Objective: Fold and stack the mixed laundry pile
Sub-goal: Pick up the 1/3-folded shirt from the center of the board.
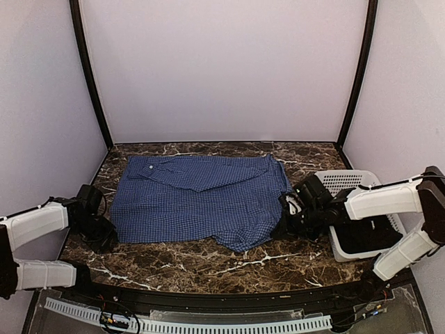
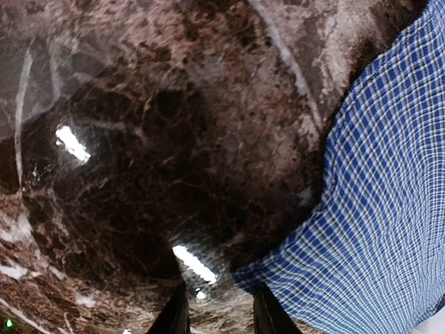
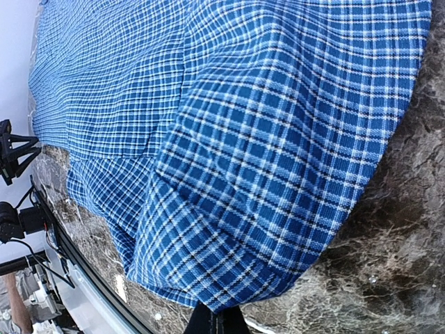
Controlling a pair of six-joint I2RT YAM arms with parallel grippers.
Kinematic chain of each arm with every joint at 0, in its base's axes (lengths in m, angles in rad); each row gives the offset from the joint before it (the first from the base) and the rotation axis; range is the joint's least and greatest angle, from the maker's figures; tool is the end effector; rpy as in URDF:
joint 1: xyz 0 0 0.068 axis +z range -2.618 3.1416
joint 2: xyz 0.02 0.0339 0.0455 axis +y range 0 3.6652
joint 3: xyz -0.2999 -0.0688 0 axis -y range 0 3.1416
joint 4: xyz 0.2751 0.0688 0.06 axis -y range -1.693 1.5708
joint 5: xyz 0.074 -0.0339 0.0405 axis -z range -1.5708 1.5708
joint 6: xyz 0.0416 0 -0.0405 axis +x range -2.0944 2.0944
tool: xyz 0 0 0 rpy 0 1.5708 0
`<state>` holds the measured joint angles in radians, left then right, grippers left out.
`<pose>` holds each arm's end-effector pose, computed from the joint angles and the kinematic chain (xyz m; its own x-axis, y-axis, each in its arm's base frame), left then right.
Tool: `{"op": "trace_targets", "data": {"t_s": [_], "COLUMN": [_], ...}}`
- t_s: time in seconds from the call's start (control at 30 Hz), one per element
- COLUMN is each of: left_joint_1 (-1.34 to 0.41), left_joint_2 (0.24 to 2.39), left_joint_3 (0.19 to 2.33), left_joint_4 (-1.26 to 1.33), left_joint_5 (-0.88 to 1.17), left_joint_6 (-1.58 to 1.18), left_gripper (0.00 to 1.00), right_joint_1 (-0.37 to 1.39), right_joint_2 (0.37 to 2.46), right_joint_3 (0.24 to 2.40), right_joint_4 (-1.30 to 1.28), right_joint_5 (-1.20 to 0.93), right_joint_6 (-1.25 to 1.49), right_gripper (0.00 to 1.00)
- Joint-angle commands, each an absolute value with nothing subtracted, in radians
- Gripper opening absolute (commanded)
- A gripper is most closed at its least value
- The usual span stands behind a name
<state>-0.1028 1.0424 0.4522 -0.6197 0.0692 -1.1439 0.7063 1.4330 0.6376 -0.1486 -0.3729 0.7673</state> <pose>0.1703 -0.0205 0.1612 -0.5006 -0.8612 -0.0873 -0.7947 0.4972 -0.3482 0.2034 0.1935 0.1648 -0.9759 0.0172 -0.2174 -0.1243 0.7750 0.6196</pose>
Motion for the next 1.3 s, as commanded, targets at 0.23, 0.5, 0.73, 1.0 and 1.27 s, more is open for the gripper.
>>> {"op": "trace_targets", "data": {"t_s": [0.23,0.5,0.73,1.0,1.27], "left_joint_1": [-0.098,-0.098,-0.096,-0.065,-0.065], "left_joint_2": [1.159,1.253,1.097,0.870,0.983], "left_joint_3": [0.458,0.518,0.544,0.631,0.783], "left_joint_4": [-0.537,-0.563,-0.628,-0.778,-0.709], "left_joint_5": [0.027,0.025,0.046,0.042,0.042], "left_joint_6": [-1.095,-1.041,-1.056,-1.038,-0.951], "left_gripper": [0.26,0.07,0.00,0.00,0.00], "right_joint_1": [0.712,0.712,0.712,0.709,0.679], "right_joint_2": [1.414,1.407,1.321,1.198,1.279], "right_joint_3": [0.668,0.678,0.677,0.667,0.817], "right_joint_4": [-0.170,-0.183,-0.245,-0.338,-0.344], "right_joint_5": [-0.358,-0.355,-0.333,-0.298,-0.314], "right_joint_6": [0.746,0.742,0.732,0.716,0.659], "right_gripper": [0.00,0.00,0.00,0.00,0.00]}}
